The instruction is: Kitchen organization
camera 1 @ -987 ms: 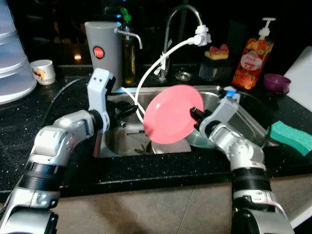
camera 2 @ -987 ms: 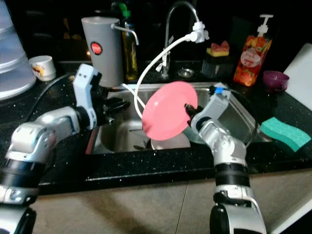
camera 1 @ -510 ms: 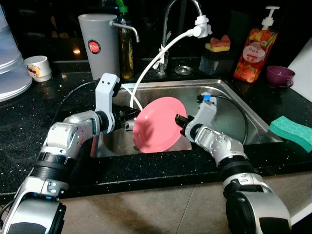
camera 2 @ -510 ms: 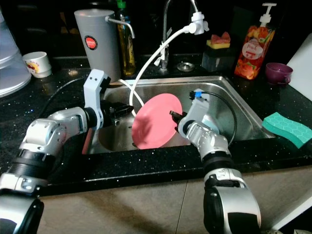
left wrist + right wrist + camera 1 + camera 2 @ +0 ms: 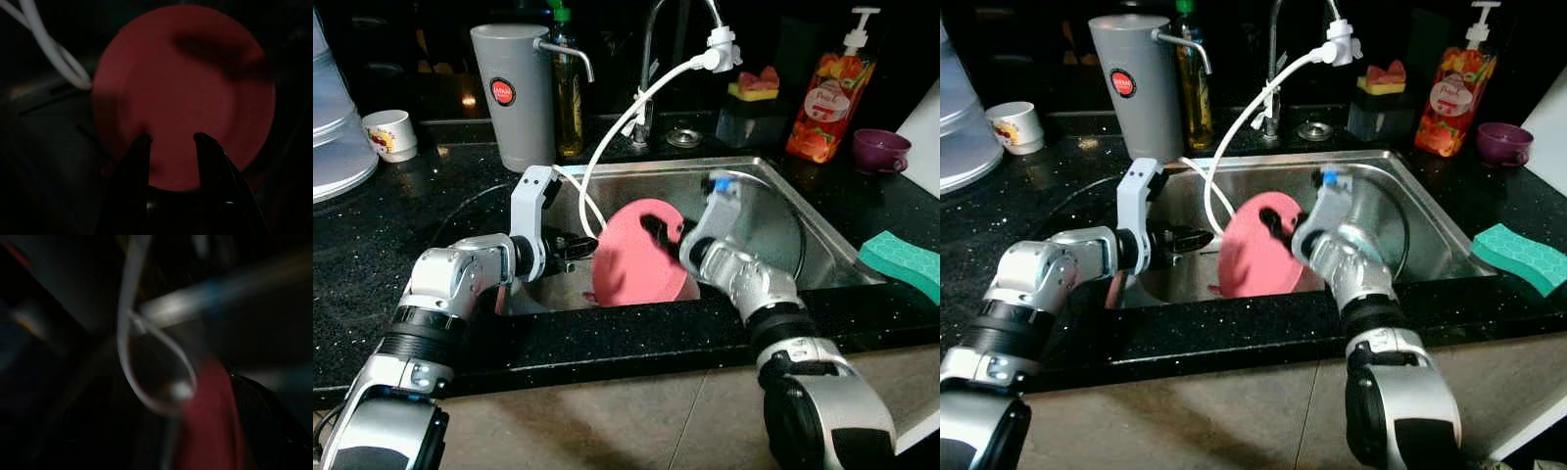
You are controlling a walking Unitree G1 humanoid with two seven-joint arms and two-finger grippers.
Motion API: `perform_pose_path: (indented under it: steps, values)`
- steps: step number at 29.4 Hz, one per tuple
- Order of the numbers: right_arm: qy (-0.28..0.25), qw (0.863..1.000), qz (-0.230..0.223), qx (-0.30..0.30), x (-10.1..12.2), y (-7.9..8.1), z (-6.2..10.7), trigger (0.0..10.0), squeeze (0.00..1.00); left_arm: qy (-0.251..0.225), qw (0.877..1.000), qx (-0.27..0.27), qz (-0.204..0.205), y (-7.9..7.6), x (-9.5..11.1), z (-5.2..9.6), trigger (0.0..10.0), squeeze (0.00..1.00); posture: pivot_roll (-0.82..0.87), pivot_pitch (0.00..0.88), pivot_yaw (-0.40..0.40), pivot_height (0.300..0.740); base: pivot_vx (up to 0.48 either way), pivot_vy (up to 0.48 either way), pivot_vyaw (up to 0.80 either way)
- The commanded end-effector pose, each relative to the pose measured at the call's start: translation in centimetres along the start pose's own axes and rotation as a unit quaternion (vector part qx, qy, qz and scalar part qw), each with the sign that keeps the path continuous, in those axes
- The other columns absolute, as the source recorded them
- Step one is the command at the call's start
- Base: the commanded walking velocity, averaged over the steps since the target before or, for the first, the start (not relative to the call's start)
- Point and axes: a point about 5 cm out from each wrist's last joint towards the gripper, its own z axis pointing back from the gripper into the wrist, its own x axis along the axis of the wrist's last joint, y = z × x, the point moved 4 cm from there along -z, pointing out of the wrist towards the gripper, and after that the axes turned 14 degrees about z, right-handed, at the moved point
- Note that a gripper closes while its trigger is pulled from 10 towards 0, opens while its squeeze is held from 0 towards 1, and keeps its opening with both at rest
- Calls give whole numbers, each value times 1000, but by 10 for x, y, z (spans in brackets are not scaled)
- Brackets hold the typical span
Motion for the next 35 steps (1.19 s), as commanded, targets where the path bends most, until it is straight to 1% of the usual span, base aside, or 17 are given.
perform_pose_path:
  steps: [1,3,4,5,6,8,9,13,14,16,18,21,22,25,28,31,35]
  values:
    - [-41,999,4,16,25,4,2,10000,0,1,1000,-6,2,-3,1,0,10000,0,96,173,9,740,0,0,0]
    - [-95,994,32,32,52,10,11,10000,0,-5,1000,-6,4,-4,2,-1,10000,0,92,168,7,740,0,0,0]
    - [-95,994,32,32,52,10,11,10000,0,-5,1000,-6,4,-4,2,-1,10000,0,92,168,7,740,0,0,0]
    - [-133,989,52,43,70,15,19,10000,0,-9,1000,-7,6,-5,2,-2,10000,0,89,162,4,740,0,0,0]
    - [-133,989,52,43,70,15,19,10000,0,-9,1000,-7,6,-5,2,-2,10000,0,89,162,4,740,0,0,0]
    - [-198,976,75,57,100,24,39,10000,0,-17,1000,-7,9,-5,3,-2,10000,0,86,160,3,740,0,0,0]
    - [-198,976,75,57,100,24,39,10000,0,-17,1000,-7,9,-5,3,-2,10000,0,86,160,3,740,0,0,0]
    - [-266,955,112,66,117,40,78,10000,0,-36,999,-5,18,-5,4,0,10000,0,83,156,2,740,0,0,0]
    - [-266,955,112,66,117,40,78,10000,0,-36,999,-5,18,-5,4,0,10000,0,83,156,2,740,0,0,0]
    - [-282,948,129,66,113,48,92,10000,0,-46,999,-2,15,-4,5,2,10000,0,67,144,1,740,0,0,0]
    - [-279,948,145,52,106,51,95,10000,0,-56,998,0,8,-5,7,3,10000,0,64,140,3,740,0,0,0]
    - [-240,948,209,-5,76,53,94,10000,0,-101,995,-4,-9,-11,19,13,10000,0,57,140,10,740,0,0,0]
    - [-222,949,222,-27,65,50,93,10000,0,-127,992,-8,-16,-15,26,17,10000,0,59,137,8,740,0,0,0]
    - [-202,950,231,-61,53,42,94,10000,0,-170,985,-11,-31,-20,35,25,10000,0,61,134,5,740,0,0,0]
    - [-179,948,237,-117,46,32,101,10000,0,-241,969,24,-50,-20,45,39,10000,0,59,128,0,740,0,0,0]
    - [-173,946,241,-132,45,30,104,10000,0,-258,964,37,-46,-19,46,43,10000,0,59,127,0,740,0,0,0]
    - [-162,932,271,-180,41,22,109,10000,0,-289,952,74,-70,-18,41,50,10000,0,58,123,-9,740,0,0,0]
